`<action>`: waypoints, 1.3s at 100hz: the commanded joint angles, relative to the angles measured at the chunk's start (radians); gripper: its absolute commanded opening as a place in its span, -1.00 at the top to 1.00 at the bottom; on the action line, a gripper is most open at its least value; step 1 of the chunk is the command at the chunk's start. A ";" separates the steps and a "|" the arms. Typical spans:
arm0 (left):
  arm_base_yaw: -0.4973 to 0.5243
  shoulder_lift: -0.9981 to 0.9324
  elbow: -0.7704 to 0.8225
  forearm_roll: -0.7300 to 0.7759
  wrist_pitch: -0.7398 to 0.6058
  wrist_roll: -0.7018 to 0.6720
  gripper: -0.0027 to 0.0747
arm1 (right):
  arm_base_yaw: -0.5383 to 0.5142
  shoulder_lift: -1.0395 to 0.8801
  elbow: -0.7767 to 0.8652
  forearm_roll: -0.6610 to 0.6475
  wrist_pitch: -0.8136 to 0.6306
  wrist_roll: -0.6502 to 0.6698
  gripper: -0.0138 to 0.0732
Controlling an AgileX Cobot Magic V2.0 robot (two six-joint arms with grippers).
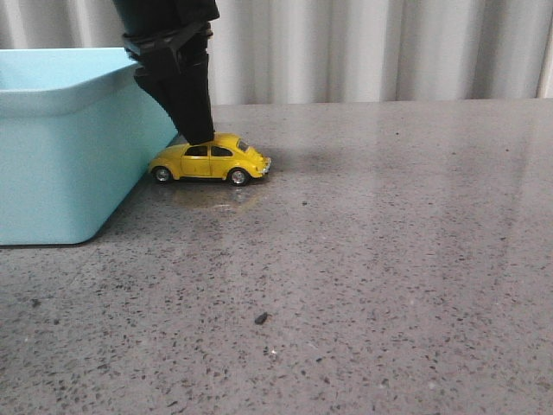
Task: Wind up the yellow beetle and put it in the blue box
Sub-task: 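Close the left gripper on the yellow car's roof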
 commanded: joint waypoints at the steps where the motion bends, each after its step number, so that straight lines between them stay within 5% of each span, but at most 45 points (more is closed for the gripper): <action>1: 0.000 -0.048 -0.031 -0.038 -0.024 0.037 -0.10 | -0.001 -0.008 -0.019 -0.003 -0.073 -0.009 0.83; 116: 0.031 0.030 -0.031 -0.051 -0.050 0.044 -0.10 | -0.001 -0.008 -0.018 -0.003 -0.058 -0.009 0.83; 130: 0.031 0.030 -0.031 -0.056 -0.050 0.044 0.06 | -0.001 -0.008 -0.018 -0.003 -0.058 -0.009 0.83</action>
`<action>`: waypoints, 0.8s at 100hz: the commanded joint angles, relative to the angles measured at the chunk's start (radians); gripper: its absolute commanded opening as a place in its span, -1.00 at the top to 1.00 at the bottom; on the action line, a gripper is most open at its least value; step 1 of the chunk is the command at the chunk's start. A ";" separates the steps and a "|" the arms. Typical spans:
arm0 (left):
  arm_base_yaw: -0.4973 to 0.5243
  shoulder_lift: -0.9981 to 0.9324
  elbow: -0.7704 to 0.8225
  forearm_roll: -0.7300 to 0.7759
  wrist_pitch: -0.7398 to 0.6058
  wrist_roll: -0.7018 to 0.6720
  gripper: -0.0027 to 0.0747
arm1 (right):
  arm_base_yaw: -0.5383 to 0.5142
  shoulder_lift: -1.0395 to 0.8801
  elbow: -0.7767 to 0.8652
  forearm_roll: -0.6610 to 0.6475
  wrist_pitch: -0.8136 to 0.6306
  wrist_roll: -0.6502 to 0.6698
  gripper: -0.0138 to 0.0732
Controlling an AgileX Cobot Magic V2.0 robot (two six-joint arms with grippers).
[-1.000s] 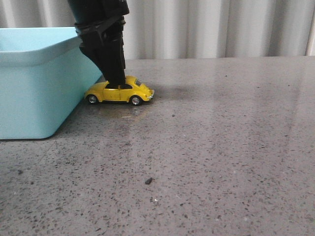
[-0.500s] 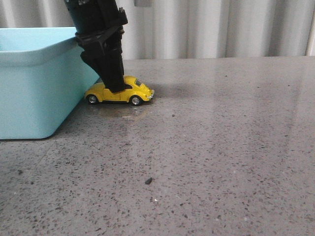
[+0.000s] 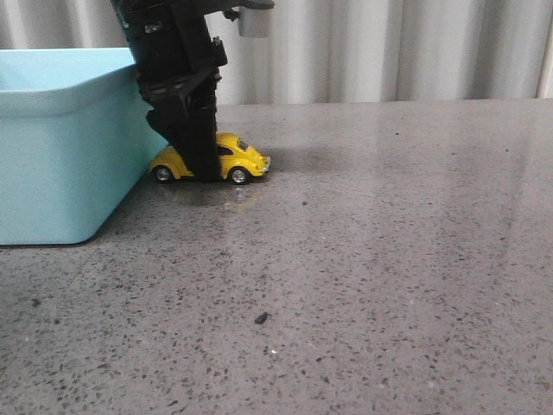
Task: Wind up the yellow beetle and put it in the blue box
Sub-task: 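Close the left gripper on the yellow car's roof, then lift the yellow car with the left gripper over the box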
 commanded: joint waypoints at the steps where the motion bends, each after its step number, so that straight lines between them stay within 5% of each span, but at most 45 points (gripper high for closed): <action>1: 0.004 -0.056 -0.031 -0.024 -0.020 -0.002 0.09 | -0.001 -0.008 -0.018 -0.003 -0.074 -0.009 0.83; 36: 0.004 -0.056 -0.031 -0.024 -0.018 -0.002 0.69 | -0.001 -0.008 -0.018 -0.005 -0.074 -0.009 0.83; 80: 0.000 -0.065 -0.154 -0.063 0.016 -0.006 0.78 | -0.001 -0.008 -0.018 -0.011 -0.074 -0.009 0.83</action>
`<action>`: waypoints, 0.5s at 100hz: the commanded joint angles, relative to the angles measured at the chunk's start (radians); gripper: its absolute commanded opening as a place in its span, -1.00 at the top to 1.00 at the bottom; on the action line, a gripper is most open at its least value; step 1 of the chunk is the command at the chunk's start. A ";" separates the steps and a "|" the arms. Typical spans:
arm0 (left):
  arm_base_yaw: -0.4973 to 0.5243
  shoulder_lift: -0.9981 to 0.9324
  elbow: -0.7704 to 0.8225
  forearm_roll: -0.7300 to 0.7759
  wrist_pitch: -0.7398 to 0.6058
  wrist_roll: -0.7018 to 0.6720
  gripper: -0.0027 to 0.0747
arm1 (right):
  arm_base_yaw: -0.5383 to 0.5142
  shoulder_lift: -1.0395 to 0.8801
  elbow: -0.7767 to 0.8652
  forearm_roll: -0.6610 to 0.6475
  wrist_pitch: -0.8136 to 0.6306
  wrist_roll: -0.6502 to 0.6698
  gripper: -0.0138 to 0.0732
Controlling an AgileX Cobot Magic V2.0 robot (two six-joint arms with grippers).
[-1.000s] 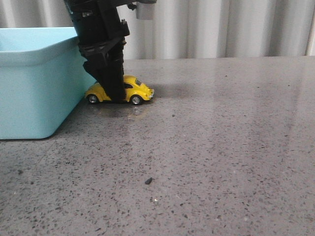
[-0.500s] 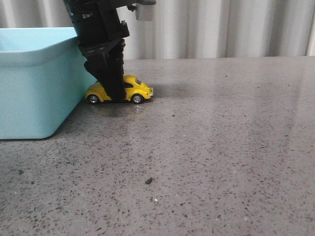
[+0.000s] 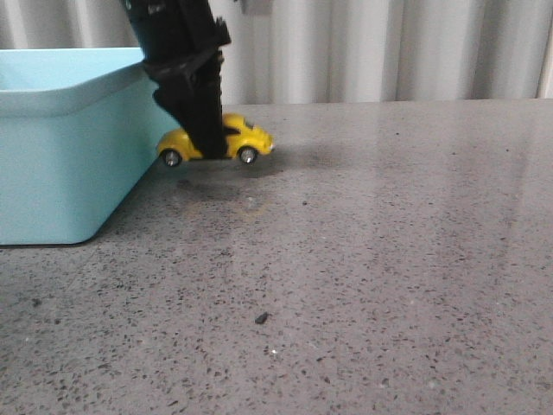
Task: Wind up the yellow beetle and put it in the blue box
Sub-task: 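Lift the yellow car with the left gripper over the box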
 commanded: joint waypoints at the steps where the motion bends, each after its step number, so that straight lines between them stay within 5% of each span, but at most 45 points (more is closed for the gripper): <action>1: -0.002 -0.065 -0.081 -0.051 -0.003 -0.006 0.78 | -0.001 -0.008 -0.018 -0.008 -0.074 -0.009 0.83; 50: -0.002 -0.065 -0.360 -0.110 0.078 -0.094 0.78 | -0.001 -0.006 -0.018 -0.022 -0.074 -0.009 0.83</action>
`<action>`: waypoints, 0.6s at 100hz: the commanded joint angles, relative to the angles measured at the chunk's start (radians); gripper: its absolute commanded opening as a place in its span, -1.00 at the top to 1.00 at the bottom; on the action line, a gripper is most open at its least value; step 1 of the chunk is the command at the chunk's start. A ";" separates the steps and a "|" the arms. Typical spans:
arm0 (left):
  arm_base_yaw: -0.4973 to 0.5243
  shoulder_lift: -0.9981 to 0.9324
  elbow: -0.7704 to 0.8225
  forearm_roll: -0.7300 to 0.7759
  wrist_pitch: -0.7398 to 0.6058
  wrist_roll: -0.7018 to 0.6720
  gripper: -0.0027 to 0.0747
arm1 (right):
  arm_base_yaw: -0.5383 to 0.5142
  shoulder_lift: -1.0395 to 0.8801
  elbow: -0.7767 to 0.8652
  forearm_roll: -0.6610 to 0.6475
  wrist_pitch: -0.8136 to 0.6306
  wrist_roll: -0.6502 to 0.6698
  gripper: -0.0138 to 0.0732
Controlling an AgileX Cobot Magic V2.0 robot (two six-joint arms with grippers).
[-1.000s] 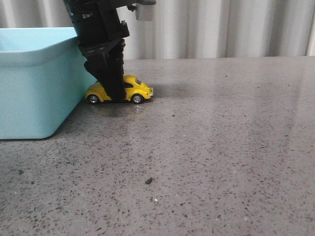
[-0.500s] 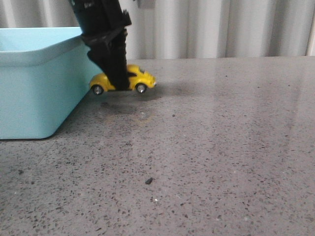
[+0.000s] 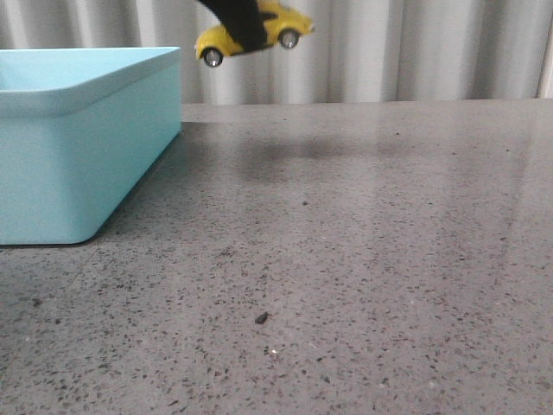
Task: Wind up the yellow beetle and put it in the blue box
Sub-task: 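Lift the yellow car with the left gripper over the box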
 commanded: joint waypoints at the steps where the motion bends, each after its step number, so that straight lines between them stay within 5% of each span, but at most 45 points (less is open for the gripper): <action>1: -0.002 -0.065 -0.073 -0.033 0.017 -0.058 0.78 | -0.001 -0.006 -0.018 -0.011 -0.074 -0.009 0.83; 60: 0.091 -0.095 -0.169 0.213 0.017 -0.397 0.77 | -0.001 -0.006 -0.018 -0.013 -0.074 -0.009 0.83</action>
